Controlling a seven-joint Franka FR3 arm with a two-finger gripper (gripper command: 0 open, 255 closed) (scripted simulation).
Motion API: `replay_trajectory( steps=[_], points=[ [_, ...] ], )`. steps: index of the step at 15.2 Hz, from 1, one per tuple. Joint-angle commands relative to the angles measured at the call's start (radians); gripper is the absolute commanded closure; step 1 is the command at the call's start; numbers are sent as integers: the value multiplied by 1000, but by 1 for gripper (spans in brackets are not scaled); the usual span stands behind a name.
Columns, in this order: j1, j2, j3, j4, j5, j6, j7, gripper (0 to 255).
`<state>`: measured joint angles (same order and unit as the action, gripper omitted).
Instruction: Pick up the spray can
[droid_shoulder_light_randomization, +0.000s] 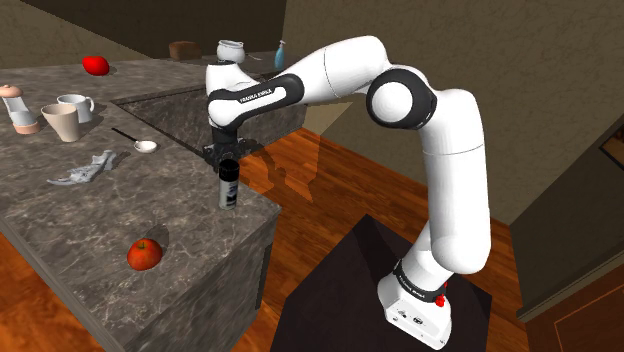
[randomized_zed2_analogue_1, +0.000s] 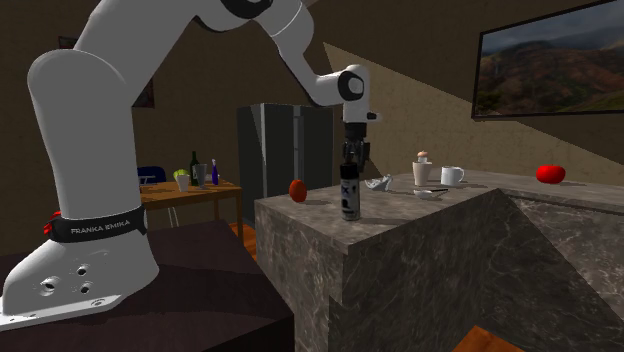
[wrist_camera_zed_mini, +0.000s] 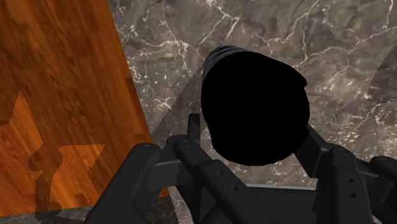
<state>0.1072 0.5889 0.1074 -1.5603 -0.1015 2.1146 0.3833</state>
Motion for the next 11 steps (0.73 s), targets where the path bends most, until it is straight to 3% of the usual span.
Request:
replay_trajectory(
  steps=[1,11],
  points=[
    [0,-10,1,9,2,-19,-1,255],
    [-1,-63,6,63,10,-125,-8,255]
  ],
)
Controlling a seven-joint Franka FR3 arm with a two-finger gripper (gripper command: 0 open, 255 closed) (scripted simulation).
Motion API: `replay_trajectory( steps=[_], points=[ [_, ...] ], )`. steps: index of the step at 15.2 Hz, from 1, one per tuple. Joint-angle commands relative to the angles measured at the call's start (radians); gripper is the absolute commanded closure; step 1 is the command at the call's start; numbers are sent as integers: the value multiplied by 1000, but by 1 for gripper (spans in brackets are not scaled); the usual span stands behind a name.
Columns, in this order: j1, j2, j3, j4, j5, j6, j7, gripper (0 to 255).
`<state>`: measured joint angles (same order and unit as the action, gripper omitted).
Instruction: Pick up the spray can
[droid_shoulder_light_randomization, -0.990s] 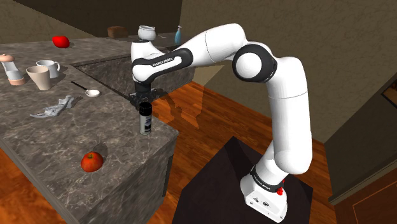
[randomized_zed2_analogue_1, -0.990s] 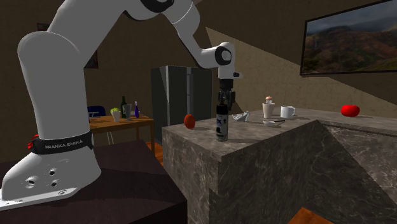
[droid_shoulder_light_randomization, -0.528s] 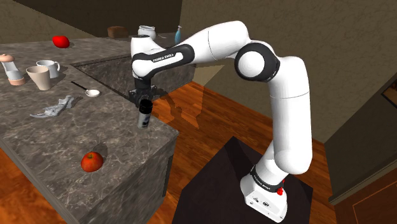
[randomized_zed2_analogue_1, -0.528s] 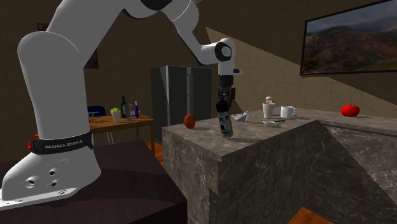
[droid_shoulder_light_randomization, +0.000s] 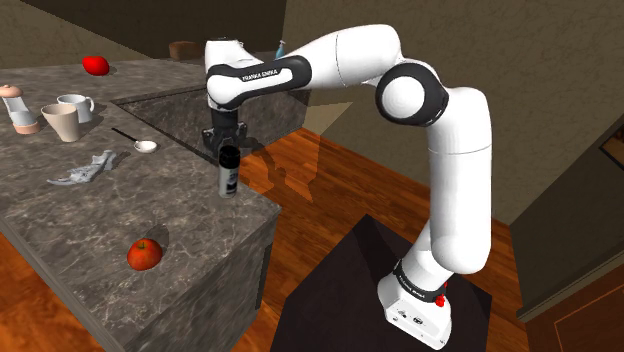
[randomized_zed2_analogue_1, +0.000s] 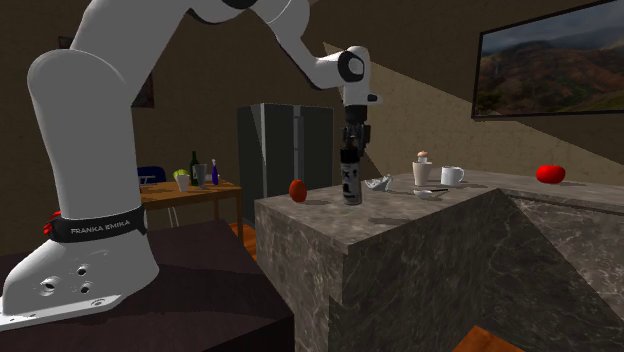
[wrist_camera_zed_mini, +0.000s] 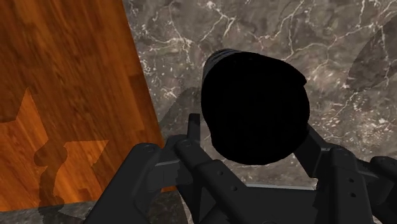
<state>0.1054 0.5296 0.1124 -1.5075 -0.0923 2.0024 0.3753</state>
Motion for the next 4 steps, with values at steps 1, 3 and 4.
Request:
replay_trajectory(
  steps=[1,3,4],
  points=[
    [1,-8,1,17,1,-24,-1,255],
    [1,-13,1,25,2,-37,-2,255],
    [1,-13,1,25,2,-37,-2,255]
  ],
)
